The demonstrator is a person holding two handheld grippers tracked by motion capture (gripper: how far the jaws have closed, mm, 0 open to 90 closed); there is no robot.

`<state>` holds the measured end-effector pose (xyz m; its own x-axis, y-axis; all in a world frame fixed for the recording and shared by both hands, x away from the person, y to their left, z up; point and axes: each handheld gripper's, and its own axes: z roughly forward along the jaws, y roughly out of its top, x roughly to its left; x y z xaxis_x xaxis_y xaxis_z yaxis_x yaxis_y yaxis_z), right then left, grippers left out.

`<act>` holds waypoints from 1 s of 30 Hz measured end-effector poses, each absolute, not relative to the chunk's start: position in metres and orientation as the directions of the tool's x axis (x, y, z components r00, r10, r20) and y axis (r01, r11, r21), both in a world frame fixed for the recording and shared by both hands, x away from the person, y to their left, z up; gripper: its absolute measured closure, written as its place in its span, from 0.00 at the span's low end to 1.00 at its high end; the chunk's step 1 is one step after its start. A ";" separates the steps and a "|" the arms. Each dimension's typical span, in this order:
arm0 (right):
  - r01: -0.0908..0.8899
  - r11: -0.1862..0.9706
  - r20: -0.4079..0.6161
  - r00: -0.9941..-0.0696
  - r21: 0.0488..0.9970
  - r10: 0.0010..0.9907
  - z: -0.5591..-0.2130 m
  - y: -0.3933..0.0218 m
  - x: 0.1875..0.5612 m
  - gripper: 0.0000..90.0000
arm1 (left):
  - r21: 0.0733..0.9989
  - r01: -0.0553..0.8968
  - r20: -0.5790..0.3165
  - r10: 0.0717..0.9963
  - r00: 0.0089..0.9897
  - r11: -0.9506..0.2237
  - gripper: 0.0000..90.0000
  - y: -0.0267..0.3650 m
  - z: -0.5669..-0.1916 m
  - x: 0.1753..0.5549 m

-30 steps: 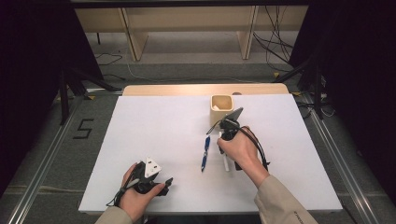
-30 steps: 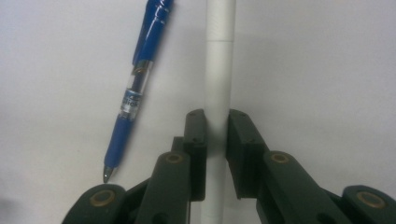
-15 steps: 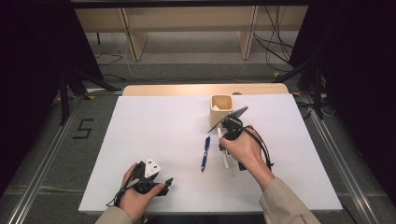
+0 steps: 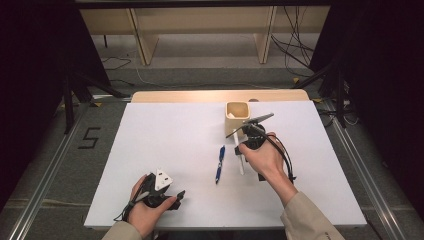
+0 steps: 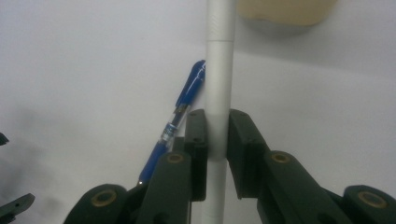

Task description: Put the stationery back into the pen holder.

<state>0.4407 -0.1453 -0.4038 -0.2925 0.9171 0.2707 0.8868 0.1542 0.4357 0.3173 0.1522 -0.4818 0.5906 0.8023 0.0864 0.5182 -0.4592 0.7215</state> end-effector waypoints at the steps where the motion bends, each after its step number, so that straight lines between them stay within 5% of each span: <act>1: 0.879 0.153 0.268 -0.297 0.451 0.916 -0.404 -0.147 0.441 0.88 | 0.722 0.517 0.086 0.802 0.591 -0.459 0.24 0.152 -0.482 0.317; 30: 0.652 0.103 0.236 -0.411 0.751 0.880 -0.379 -0.163 0.437 0.88 | 0.720 0.519 0.087 0.802 0.591 -0.461 0.24 0.152 -0.481 0.317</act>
<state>0.4368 -0.1632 -0.3789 -0.4115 0.8803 0.2363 0.6522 0.1033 0.7510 0.3171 0.1521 -0.4814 0.5914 0.8016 0.0872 0.5186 -0.4609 0.7201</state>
